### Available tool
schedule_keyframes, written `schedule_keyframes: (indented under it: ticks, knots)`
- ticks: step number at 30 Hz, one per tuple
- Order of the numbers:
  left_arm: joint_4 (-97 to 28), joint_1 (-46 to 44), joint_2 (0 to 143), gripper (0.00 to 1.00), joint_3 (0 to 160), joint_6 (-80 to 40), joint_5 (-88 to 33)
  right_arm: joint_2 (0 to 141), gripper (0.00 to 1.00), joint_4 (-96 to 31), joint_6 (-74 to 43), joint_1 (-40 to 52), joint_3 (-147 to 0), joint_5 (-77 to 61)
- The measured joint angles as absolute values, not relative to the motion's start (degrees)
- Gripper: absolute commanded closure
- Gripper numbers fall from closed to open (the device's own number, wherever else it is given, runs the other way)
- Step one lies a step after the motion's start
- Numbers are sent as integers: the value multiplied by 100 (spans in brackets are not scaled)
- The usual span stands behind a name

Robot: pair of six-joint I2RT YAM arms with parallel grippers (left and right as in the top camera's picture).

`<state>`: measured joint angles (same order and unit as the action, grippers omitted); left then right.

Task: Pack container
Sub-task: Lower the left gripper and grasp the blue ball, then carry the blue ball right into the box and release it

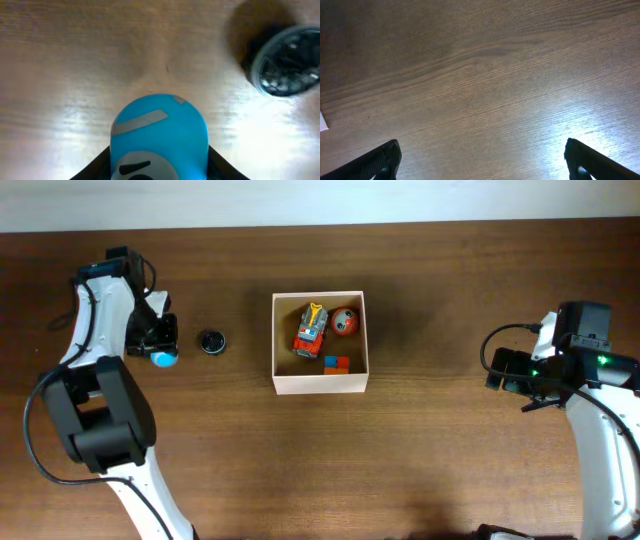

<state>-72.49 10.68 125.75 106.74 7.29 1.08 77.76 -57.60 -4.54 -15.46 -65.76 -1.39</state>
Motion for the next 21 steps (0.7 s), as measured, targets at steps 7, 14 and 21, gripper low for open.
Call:
schedule_keyframes:
  ticks: [7, 14, 21]
  knots:
    - [-7767, 272, 12575, 57, 11933, 731, -73, 7776, 1, -5763, -456, -1546, -6576, -139]
    - [-8055, -1009, 12573, 56, 12545, 731, -346, 7776, 1, -5758, -460, -1546, -6576, -139]
    - [-8224, -1835, 12573, 55, 12545, 729, -462, 7776, 1, -5760, -456, -1546, -6576, -139]
